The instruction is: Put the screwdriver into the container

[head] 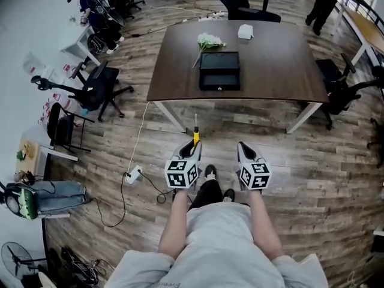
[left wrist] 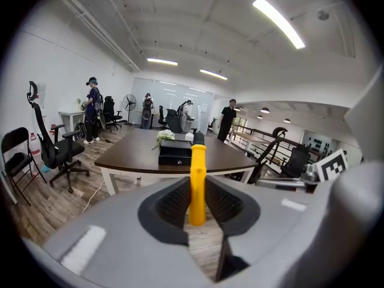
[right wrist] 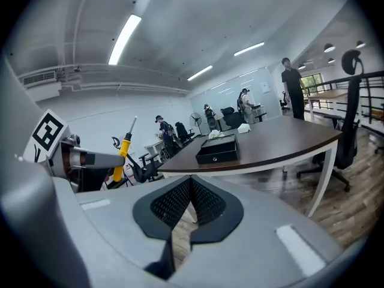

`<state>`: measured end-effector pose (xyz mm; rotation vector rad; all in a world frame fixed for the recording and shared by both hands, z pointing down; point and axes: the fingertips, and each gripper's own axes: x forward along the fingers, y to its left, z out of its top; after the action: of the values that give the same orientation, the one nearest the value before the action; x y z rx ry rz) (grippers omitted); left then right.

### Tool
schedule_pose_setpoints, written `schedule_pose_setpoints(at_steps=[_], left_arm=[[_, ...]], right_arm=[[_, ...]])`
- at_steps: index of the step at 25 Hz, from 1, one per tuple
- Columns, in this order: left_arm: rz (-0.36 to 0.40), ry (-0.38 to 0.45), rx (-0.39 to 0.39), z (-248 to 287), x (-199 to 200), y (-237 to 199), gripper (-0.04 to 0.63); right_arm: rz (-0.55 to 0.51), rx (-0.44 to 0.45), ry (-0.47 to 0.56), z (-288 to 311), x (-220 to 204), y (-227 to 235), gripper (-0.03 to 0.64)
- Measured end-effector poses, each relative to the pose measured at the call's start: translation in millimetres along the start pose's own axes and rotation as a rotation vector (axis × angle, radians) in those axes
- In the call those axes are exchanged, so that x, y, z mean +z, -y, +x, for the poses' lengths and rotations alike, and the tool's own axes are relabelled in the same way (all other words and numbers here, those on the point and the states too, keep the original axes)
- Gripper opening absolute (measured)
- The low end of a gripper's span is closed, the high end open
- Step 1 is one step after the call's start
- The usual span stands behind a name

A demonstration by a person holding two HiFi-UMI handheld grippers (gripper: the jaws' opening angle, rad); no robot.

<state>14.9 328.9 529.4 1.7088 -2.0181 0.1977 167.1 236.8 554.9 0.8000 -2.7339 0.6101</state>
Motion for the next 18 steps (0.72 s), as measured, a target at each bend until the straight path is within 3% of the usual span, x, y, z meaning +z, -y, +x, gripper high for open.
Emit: schedule_pose_setpoints(at_steps=[6, 14, 18], left_arm=[[-0.011, -0.002, -0.017, 19.7, -2.7, 1.9, 0.133], [-0.023, 0.007, -0.037, 63.9, 24.4, -13.8, 0.133], [-0.026, -0.005, -0.053, 100.3, 39.2, -18.9, 0.133]], right_arm=[[0.024, 0.05, -0.01, 8.6, -1.9, 10.0, 0.001], [-0.016, 0.022, -0.021, 42.4, 15.0, 30.6, 0.002], [0.016, -0.001, 0.006, 62.7, 31.4, 55.2, 0.002]])
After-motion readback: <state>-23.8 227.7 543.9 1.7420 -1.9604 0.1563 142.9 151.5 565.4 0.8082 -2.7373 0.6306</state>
